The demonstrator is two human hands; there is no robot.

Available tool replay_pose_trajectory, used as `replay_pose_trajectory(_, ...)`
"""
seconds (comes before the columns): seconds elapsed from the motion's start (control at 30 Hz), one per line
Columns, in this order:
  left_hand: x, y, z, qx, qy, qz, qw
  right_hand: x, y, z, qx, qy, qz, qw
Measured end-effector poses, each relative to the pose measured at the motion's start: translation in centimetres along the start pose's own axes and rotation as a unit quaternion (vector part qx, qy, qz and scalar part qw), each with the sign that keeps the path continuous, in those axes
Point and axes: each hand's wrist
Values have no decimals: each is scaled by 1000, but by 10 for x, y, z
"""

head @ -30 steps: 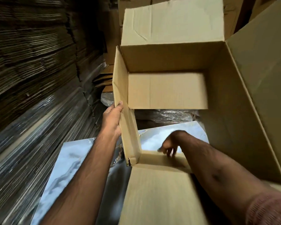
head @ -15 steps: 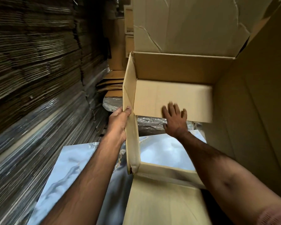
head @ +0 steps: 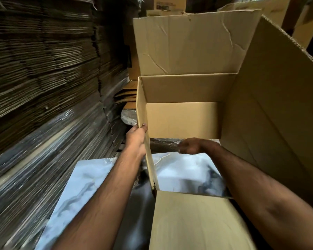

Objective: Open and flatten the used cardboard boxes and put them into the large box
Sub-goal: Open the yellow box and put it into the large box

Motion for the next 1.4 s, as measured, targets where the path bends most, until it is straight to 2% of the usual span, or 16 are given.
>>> replay_pose_trajectory(0.1,-3,2,1,3,17,15,1000,-23,3,28,-163,-64,29,984)
replay_pose_trajectory(0.17,-5,3,1,5,19,30,999,-41,3,60,-299,-109,65,946)
replay_pose_trajectory(0.23,-4,8,3,9,3,44,999,-55,3,77,-370,-120,74,918)
replay_pose_trajectory(0.3,-2,14,8,9,-6,46,999,-59,0,71,-340,-112,73,931)
replay_pose_trajectory(0.33,1,16,11,9,-10,45,999,-58,-3,63,-291,-97,62,950)
replay_pose_trajectory(0.37,3,18,13,11,-14,46,999,-54,-6,53,-218,-76,37,972)
replay_pose_trajectory(0.43,7,18,16,16,-14,50,999,-44,-12,32,-2,-33,-20,999)
replay_pose_trajectory(0.5,8,19,16,5,-22,49,999,-30,-16,11,186,-2,-23,982)
replay_pose_trajectory(0.53,8,19,15,-7,-30,47,998,-20,-15,-1,229,21,15,973)
replay_pose_trajectory(0.57,8,20,14,-19,-37,48,998,-11,-13,-12,235,49,61,969)
replay_pose_trajectory(0.63,10,22,11,-33,-48,57,997,9,-11,-26,189,80,150,967)
replay_pose_trajectory(0.7,12,21,9,-41,-54,68,995,28,-13,-34,163,60,192,966)
replay_pose_trajectory(0.8,16,22,7,-45,-48,75,995,41,-18,-42,179,32,174,968)
replay_pose_trajectory(1.07,20,20,14,-36,-51,67,996,44,-34,-68,129,14,176,976)
replay_pose_trajectory(1.3,15,-32,23,43,-4,39,998,7,-33,-77,165,-74,56,982)
replay_pose_trajectory(1.4,12,-66,28,59,29,22,998,-12,-18,-88,187,-37,11,982)
Point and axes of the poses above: each hand's wrist, its own y-axis away from the middle knuckle, its own z-axis out of the palm, x = y × z, and after that the axes turned 9 degrees about -x, right-handed
